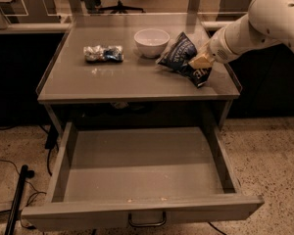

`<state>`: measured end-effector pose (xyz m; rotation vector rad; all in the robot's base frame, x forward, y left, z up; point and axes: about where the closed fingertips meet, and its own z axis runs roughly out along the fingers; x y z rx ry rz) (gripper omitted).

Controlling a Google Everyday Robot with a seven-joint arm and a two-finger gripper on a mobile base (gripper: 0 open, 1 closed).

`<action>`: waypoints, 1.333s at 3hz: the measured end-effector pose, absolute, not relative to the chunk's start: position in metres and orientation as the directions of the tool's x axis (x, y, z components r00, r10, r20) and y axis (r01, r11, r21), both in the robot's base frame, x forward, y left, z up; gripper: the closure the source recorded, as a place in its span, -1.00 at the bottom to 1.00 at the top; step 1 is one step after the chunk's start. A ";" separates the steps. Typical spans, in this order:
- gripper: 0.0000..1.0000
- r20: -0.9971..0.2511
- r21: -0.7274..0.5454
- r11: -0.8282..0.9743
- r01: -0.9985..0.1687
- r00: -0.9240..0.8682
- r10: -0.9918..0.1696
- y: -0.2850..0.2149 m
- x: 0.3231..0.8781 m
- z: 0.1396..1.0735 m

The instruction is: Pick blue chip bag from top drawer and place on counter

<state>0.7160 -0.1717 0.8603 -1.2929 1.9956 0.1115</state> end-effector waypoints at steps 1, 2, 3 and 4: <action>0.19 -0.622 -0.307 0.488 -0.817 -0.215 -0.753 -0.172 0.716 0.860; -0.28 -0.622 -0.307 0.488 -0.817 -0.215 -0.753 -0.172 0.716 0.860; -0.74 -0.622 -0.307 0.488 -0.817 -0.215 -0.753 -0.172 0.716 0.860; -1.00 -0.622 -0.307 0.487 -0.818 -0.215 -0.753 -0.172 0.716 0.860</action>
Offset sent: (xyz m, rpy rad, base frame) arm 0.0000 0.0000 0.0000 0.0000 0.0001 0.0000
